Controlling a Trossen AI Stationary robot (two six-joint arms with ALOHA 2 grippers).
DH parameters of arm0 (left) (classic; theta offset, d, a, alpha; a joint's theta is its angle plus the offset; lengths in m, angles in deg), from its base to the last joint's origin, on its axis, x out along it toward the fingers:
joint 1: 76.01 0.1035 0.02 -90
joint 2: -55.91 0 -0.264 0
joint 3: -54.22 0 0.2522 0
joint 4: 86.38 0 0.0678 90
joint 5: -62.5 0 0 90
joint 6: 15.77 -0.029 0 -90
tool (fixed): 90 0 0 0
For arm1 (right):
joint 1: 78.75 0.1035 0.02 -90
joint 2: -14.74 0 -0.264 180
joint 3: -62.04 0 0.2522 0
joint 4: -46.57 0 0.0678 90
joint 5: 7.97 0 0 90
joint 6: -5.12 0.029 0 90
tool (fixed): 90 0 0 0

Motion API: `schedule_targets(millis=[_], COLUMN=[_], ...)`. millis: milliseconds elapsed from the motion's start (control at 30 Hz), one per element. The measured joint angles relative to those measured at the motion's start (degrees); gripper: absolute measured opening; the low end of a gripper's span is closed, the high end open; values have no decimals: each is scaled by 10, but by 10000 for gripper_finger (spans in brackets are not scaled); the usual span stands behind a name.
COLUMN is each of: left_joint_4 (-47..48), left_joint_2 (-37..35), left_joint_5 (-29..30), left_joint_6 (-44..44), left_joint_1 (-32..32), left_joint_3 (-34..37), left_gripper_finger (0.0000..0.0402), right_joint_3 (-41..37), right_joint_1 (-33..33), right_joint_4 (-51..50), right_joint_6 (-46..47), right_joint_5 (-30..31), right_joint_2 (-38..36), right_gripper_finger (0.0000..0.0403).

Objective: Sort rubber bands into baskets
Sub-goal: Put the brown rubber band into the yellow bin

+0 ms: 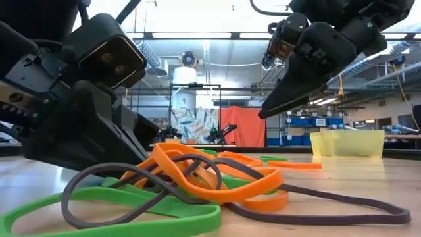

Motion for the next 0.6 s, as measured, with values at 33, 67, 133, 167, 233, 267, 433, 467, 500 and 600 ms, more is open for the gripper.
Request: schedule_targets(millis=[33, 67, 133, 167, 233, 267, 433, 467, 500, 600], left_joint_4=[0, 4, 22, 41, 88, 109, 226, 246, 260, 282], left_joint_2=[-1, -4, -15, -26, -55, -72, -162, -178, -194, -227], left_joint_5=[0, 0, -6, -7, -6, -4, 56, 71, 89, 140], left_joint_6=[2, 5, 15, 19, 21, 21, 18, 17, 17, 1], left_joint_1=[1, 2, 5, 7, 10, 11, 12, 12, 12, 13], left_joint_3=[0, 0, 0, 1, 3, 3, 2, 2, 2, 2], left_gripper_finger=[9, 8, 5, 4, 4, 4, 4, 4, 4, 5], right_joint_3=[0, 0, 0, 0, 0, 0, 0, 0, 0, 0], right_joint_1=[0, 0, 0, 0, 0, 0, 0, 0, 1, 9], right_joint_4=[0, 0, 0, 0, 0, 0, 4, 11, 21, 81], right_joint_6=[0, 0, 0, 0, 3, 4, 14, 19, 20, 19], right_joint_5=[0, 0, 0, 0, -1, -1, -1, -1, -2, -4], right_joint_2=[0, 0, 0, 0, 0, 0, 0, 0, 0, 2], right_gripper_finger=[210, 210, 210, 210, 210, 210, 210, 210, 210, 210])
